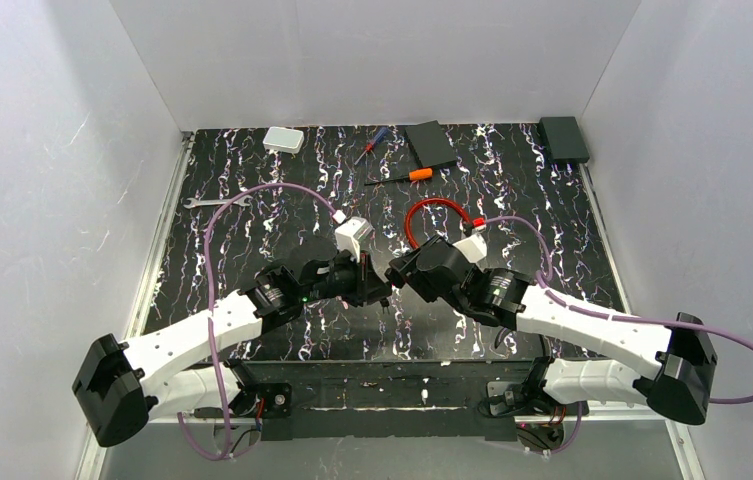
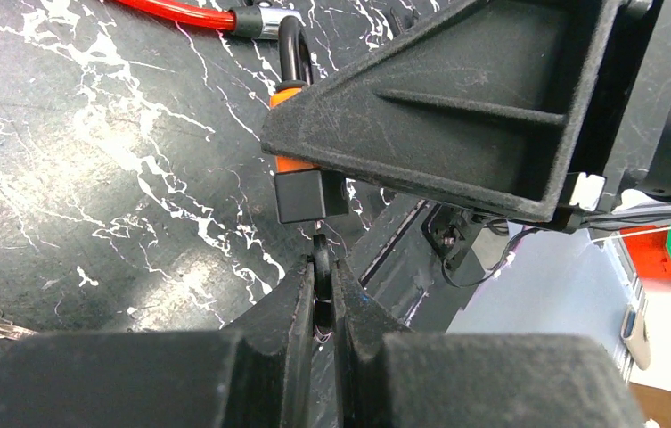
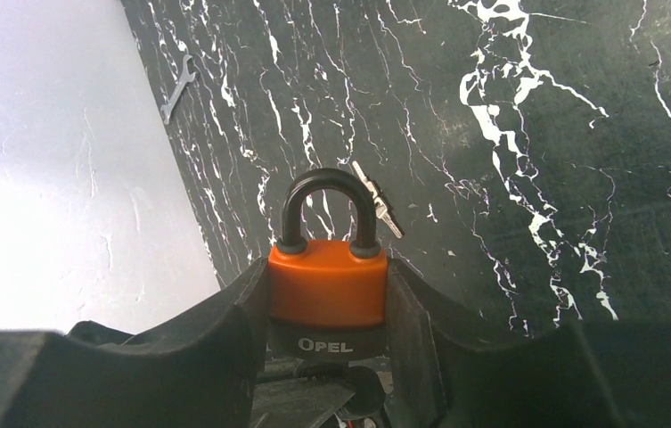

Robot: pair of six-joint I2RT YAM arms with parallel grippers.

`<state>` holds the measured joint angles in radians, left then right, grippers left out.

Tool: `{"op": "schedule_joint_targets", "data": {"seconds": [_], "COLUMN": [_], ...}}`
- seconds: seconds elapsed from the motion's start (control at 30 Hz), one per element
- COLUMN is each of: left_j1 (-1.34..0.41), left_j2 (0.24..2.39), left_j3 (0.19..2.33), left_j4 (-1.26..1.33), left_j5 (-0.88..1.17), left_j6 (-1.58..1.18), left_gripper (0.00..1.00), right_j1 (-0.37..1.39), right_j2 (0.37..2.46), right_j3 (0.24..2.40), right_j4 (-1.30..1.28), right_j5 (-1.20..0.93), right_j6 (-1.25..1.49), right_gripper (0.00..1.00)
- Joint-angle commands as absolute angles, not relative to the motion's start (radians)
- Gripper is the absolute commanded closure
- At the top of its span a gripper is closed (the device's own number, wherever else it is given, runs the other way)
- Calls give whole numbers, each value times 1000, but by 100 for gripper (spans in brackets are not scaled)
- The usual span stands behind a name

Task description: Unlock with the key

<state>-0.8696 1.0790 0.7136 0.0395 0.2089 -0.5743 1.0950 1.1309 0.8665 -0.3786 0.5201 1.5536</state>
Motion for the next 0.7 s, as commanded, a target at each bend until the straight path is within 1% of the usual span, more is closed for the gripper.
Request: {"op": "schedule_joint_targets", "data": {"seconds": [0.0, 0.23, 0.63, 0.67], "left_j1": [-833, -834, -844, -853], "left_j2": [1046, 1019, 1004, 1003], "left_j3": [747, 720, 726, 726], "left_j4": [184, 181, 153, 150], "left_j5": [54, 40, 14, -23], "left_j6": [-535, -536, -423, -407], "left_gripper": [100, 100, 100, 100], "right_j1": [1170, 1173, 1180, 1180], "right_j2": [1142, 1150, 1206, 1215], "right_j3": [884, 892, 993, 1015], "right_j4": [-371, -375, -505, -538], "right_j5": [322, 328, 345, 350], "right_j6": [1559, 1558, 1559, 1561], "right_gripper": [99, 99, 99, 99]}}
